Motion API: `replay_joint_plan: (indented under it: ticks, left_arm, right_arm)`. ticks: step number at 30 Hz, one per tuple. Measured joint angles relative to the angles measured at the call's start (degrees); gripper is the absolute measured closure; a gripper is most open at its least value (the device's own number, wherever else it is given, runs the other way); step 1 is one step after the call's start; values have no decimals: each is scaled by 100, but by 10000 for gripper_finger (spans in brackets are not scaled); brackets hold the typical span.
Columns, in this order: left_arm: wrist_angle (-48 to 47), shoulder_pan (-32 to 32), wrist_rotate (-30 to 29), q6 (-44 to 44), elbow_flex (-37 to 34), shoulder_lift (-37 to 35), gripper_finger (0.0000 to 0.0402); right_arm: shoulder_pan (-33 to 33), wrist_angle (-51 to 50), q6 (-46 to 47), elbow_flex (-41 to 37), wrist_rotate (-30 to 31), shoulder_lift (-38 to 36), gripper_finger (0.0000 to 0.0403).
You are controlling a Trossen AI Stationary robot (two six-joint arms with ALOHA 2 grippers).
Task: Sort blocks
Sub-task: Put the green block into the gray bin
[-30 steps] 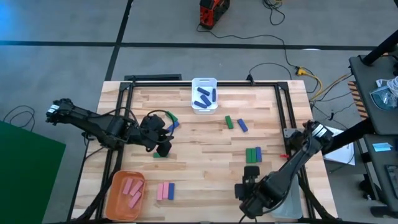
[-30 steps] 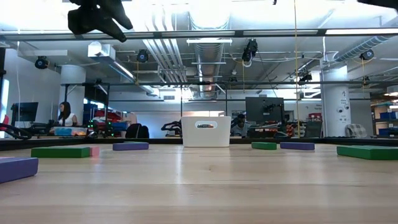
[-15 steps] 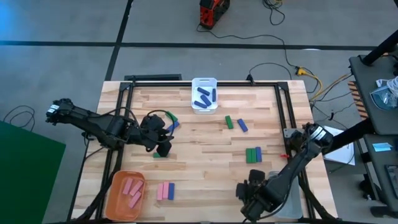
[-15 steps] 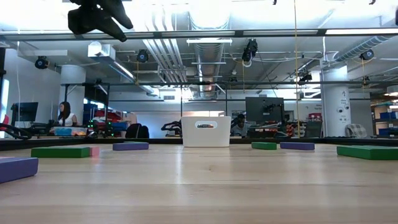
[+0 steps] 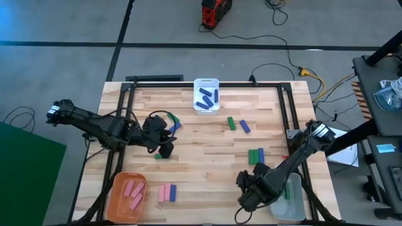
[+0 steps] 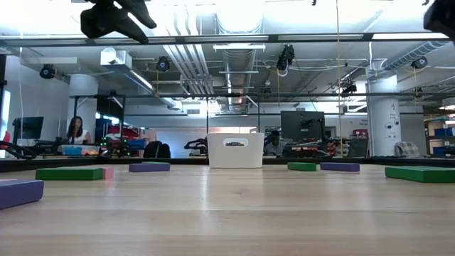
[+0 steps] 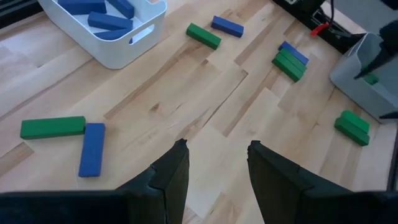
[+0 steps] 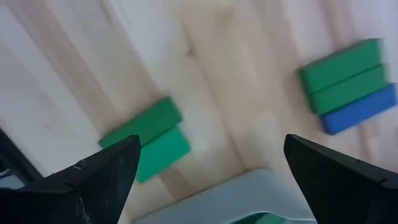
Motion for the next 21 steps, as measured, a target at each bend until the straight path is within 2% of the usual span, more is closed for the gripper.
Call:
replay_joint_plan:
  ticks: [7, 15, 21]
  left_arm:
    - [45, 0, -4, 15, 2, -2, 260]
    - [76, 0, -7, 17, 2, -2, 260]
    - [74, 0, -13, 37, 2, -2, 260]
  right_arm:
    - [-601, -52, -30, -220, 431, -481, 14]
    - [-1468, 463, 503, -718, 453, -961, 14]
    - [-1633, 933, -43, -1170, 654, -1046, 14]
